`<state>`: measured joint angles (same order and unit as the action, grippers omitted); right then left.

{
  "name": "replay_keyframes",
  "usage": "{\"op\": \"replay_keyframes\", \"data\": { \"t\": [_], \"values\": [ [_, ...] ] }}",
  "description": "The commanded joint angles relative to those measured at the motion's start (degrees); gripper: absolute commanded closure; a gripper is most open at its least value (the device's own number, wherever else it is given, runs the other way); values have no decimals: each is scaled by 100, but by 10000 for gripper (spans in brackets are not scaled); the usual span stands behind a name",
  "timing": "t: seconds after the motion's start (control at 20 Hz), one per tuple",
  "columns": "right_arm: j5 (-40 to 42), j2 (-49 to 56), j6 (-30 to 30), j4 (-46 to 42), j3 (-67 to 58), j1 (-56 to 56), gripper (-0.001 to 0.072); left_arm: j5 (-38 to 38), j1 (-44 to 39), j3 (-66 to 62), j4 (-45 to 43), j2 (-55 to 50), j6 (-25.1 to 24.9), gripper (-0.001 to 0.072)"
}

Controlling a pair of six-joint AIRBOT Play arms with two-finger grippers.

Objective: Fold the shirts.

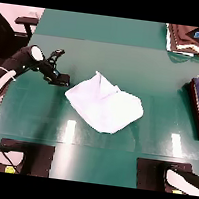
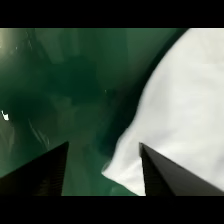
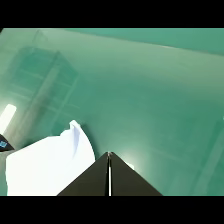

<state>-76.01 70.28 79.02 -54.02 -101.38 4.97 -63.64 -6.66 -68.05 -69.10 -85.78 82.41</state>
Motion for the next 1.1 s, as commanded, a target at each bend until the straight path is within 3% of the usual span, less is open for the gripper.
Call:
{"op": "replay_keyframes", "data": {
  "t": [0.0, 0.2, 0.25, 0.35, 0.4, 0.6, 0.75, 0.8, 0.85, 0.9, 1.05],
  "values": [
    [68, -2, 0, 7, 133, 7, 694, 166, -149, 192, 122, -70, -63, 179],
    [70, -2, 0, 2, 138, 7, 694, 240, -494, 192, 297, -168, -70, 181],
    [48, -2, 0, 2, 138, 7, 694, 306, -555, 190, 330, -166, -87, 307],
    [-81, -2, 0, -13, 142, -7, 694, 317, -586, 162, 422, -166, -83, 630],
    [-238, -2, 0, -17, 146, -59, 694, 234, -568, 72, 424, -164, -83, 683],
    [-975, -140, 0, -15, 1113, -542, 694, 66, -337, -649, 306, 278, -81, 683],
    [-638, -433, -2, -11, 2850, -815, 689, 90, -247, -1093, 262, 704, -92, 683],
    [-398, -505, -15, -4, 3497, -837, 528, 122, -247, -1143, 262, 791, -101, 683],
    [-155, -514, -133, 11, 4054, -826, 242, 155, -249, -1143, 271, 870, -98, 683],
    [31, -457, -223, 55, 4568, -756, 172, 149, -247, -1143, 273, 883, -96, 683],
    [614, -55, -503, 52, 5364, -264, 171, 90, -249, -1141, 278, 876, -83, 683]
  ]
}}
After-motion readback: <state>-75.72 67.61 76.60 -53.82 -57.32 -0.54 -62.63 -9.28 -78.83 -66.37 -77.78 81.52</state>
